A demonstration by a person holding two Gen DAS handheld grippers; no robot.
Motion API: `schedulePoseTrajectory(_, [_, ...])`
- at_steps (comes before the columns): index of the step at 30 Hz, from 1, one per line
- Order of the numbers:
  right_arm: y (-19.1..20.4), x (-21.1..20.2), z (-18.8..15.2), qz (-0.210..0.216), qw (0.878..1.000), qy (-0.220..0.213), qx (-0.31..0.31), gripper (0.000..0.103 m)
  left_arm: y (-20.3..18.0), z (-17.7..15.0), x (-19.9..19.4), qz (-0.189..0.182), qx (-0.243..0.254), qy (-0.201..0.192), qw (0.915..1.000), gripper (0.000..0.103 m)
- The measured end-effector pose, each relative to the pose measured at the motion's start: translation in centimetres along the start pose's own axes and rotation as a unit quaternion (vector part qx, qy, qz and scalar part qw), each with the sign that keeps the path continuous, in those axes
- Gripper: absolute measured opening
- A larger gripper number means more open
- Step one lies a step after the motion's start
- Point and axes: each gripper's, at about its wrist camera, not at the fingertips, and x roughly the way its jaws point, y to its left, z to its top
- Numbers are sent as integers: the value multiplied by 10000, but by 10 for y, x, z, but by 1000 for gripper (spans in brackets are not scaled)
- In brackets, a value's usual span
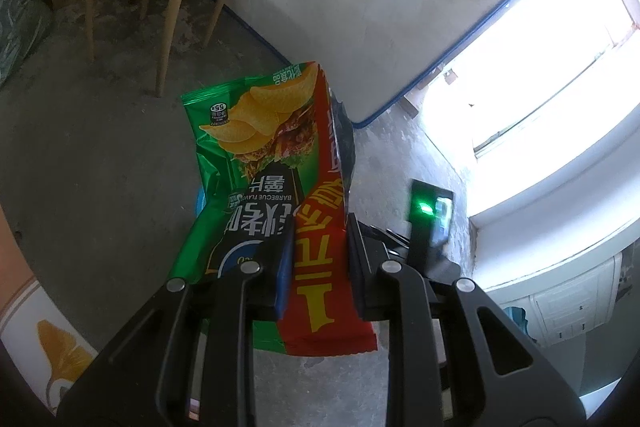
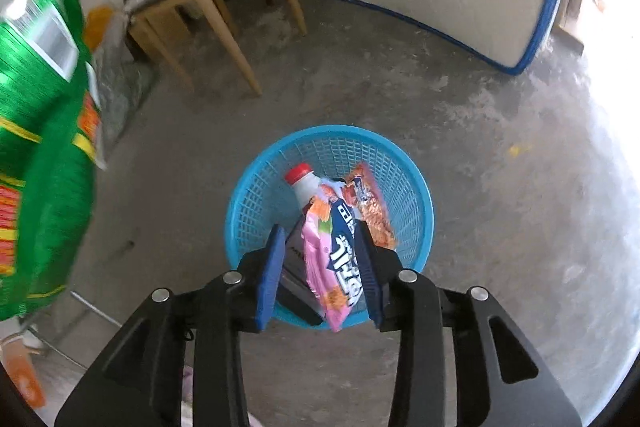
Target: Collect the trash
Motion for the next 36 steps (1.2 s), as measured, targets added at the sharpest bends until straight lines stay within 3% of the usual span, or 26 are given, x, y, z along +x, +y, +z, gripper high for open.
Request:
schedulePoseTrajectory(6, [-49, -42, -42, 563, 9937, -221, 942, 36, 0, 6, 29, -325, -245, 274, 9988, 23])
schedulePoseTrajectory(11, [-84, -60, -98, 701, 9853, -129, 1555, 37, -5, 13, 61, -930, -721, 537, 9916, 23])
schedulePoseTrajectory(13, [-100, -64, -125, 687, 9802, -15, 1859, 37, -7, 19, 77, -1360, -1045, 644, 9831, 23])
schedulePoseTrajectory(16, [-126, -69, -163, 604, 9700, 158, 2351, 37, -1, 28, 107, -2085, -1782, 696, 9591, 23])
schedulePoseTrajectory(18, [-140, -73, -183, 565, 9634, 247, 2609, 37, 9, 30, 132, -2125, -2209, 797, 9485, 45])
schedulePoseTrajectory(21, [-158, -83, -210, 396, 9565, 320, 2872, 37, 32, 19, 156, -1261, -2626, 873, 9526, 48])
schedulePoseTrajectory(24, [-166, -88, -223, 322, 9533, 322, 2986, 37, 49, 6, 159, -817, -2794, 971, 9517, 48])
schedulePoseTrajectory(30, [-164, -80, -211, 435, 9543, 303, 2940, 37, 46, 14, 116, -743, -2466, 662, 9640, 48])
schedulePoseTrajectory(36, [-127, -84, -183, 815, 9626, 175, 2578, 37, 18, 26, 46, -655, -1709, 204, 9829, 48])
